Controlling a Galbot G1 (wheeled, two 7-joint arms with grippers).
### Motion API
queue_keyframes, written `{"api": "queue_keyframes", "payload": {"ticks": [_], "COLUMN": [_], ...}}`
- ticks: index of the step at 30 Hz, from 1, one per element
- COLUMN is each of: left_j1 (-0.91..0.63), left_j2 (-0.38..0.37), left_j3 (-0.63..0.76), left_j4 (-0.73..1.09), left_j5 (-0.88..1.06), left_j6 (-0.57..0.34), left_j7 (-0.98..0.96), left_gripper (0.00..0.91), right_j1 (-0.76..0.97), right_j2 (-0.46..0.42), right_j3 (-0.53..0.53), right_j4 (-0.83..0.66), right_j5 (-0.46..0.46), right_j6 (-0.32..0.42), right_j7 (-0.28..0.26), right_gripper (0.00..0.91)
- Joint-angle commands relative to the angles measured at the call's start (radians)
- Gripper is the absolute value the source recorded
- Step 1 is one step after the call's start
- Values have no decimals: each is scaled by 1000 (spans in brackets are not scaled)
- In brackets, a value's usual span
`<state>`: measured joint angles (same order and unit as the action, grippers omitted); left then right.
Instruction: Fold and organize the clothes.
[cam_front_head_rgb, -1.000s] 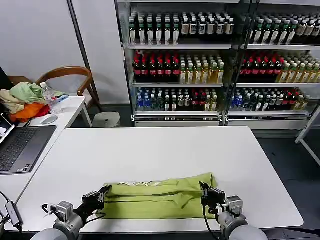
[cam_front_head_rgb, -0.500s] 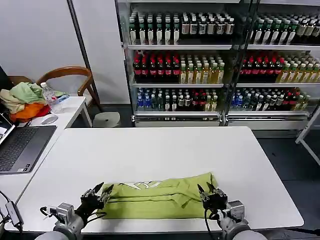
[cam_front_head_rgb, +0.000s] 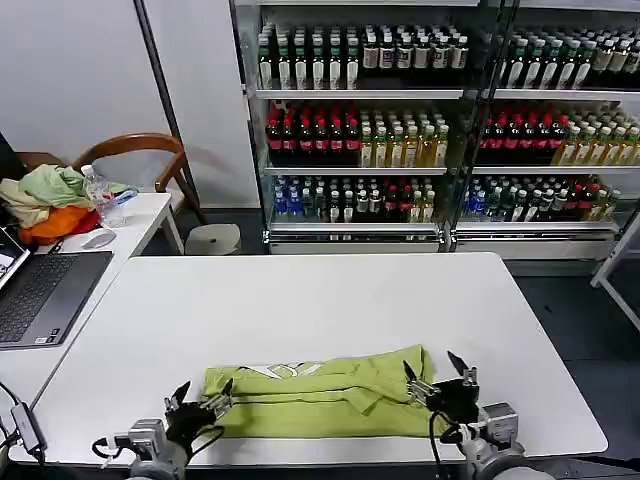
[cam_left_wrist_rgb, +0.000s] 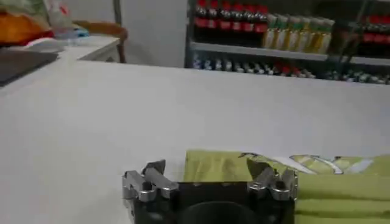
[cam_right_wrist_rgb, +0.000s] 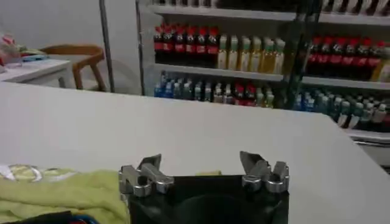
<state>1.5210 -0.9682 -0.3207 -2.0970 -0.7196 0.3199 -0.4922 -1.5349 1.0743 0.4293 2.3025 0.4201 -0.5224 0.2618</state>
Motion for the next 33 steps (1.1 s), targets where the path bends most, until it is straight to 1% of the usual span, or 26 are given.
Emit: {"api": "queue_keyframes", "payload": {"ticks": [1, 3, 4, 17, 22, 24, 27, 30, 33], "left_j1": [-29, -32, -32, -30, -37, -41, -50, -52, -34], "left_j2": [-37, -39, -39, -51, -48, -46, -45, -45, -17], "left_j3": [73, 78, 80, 117, 108, 99, 51, -31, -169], "left_j4": [36, 42, 43, 29, 27, 28, 34, 35, 33], "left_j5": [-3, -3, -3, 27, 46, 60, 81, 52, 49], "left_j6": [7, 7, 7, 8, 9, 9, 35, 51, 106], "left_j7": [-141, -141, -140, -109, -86, -74, -70, -59, 4], "left_gripper": [645, 91, 40, 40, 30, 40, 30, 30, 30], "right_j1": [-18, -17, -17, -13, -12, -11, -7, -6, -5], "right_j2": [12, 17, 18, 27, 28, 28, 27, 21, 13], "right_j3": [39, 34, 33, 26, 28, 29, 31, 39, 49], "right_j4": [11, 5, 4, 4, -4, -7, -14, -17, -29], "right_j5": [-30, -38, -39, -40, -43, -44, -55, -55, -59], "right_j6": [12, 14, 14, 8, 9, 10, 2, 3, 16], "right_j7": [-4, -5, -5, -2, -1, -1, 7, 7, 2], "right_gripper": [907, 907, 907, 907, 907, 907, 907, 907, 907]}}
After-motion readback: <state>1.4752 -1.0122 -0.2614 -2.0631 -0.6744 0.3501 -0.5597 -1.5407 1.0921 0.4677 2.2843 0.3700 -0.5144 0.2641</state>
